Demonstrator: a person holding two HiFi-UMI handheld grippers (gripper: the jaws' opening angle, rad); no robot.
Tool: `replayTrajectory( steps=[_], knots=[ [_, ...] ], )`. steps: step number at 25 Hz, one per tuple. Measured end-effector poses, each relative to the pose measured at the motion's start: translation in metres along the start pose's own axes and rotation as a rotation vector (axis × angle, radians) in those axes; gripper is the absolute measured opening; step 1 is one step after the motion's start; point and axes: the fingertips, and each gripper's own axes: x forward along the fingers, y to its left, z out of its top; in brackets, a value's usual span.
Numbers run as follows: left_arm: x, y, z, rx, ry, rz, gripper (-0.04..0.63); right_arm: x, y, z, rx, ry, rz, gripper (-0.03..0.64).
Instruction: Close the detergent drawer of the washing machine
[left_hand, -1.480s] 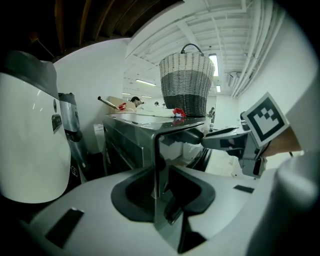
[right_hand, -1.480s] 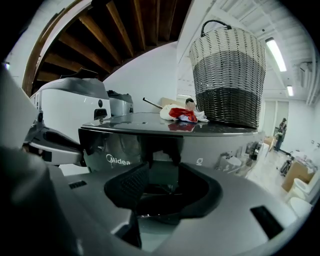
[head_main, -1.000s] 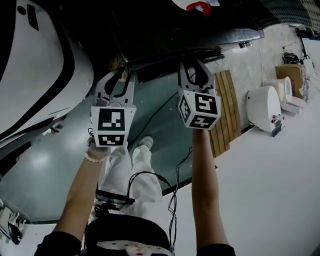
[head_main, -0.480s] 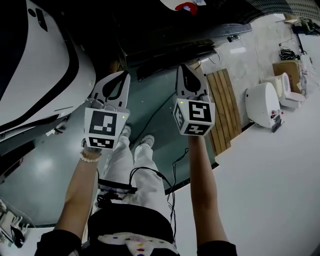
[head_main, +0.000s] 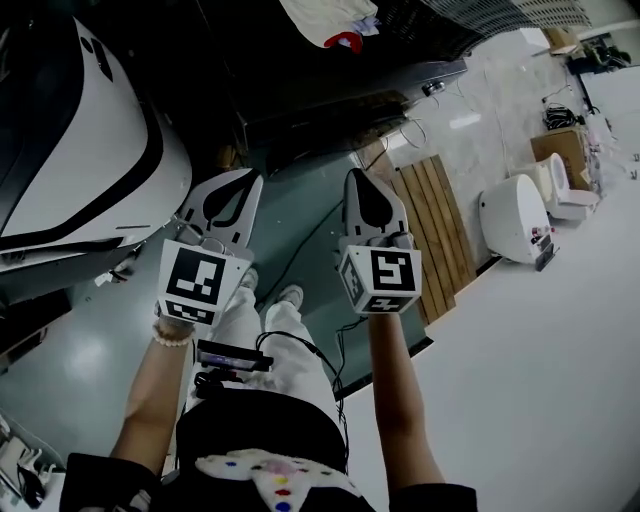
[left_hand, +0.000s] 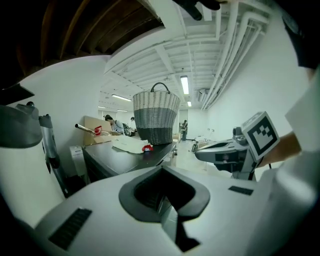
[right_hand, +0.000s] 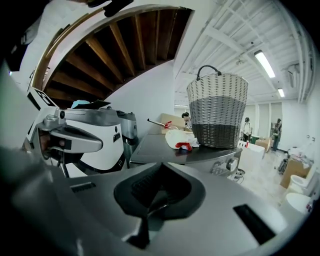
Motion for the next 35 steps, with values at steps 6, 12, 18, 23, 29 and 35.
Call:
replayTrajectory(
  steps=[6, 12, 18, 23, 29, 35],
  knots=[
    [-0.023, -0.026, 0.030, 0.038, -0.044, -0.035, 0.009, -0.045, 0.004, 0.021, 0.026, -0.047, -0.007, 0.005],
    [-0.046, -0.048, 0.050, 0.043, -0.063, -0.059, 0.009, -0.085, 0.009, 0.050, -0.005, -0.097, -0.013, 0.004],
    [-0.063, -0.063, 0.060, 0.065, -0.070, -0.086, 0.009, -0.115, 0.017, 0.062, -0.073, -0.121, 0.018, 0.003],
    [-0.073, -0.066, 0.064, 0.069, -0.073, -0.082, 0.009, -0.132, 0.016, 0.066, -0.055, -0.124, 0.019, 0.003],
    [-0.079, -0.070, 0.069, 0.059, -0.081, -0.083, 0.009, -0.142, 0.017, 0.065, -0.040, -0.118, 0.029, 0.004],
    [-0.080, -0.073, 0.074, 0.074, -0.089, -0.092, 0.009, -0.146, 0.022, 0.069, -0.063, -0.109, 0.055, 0.004]
  ],
)
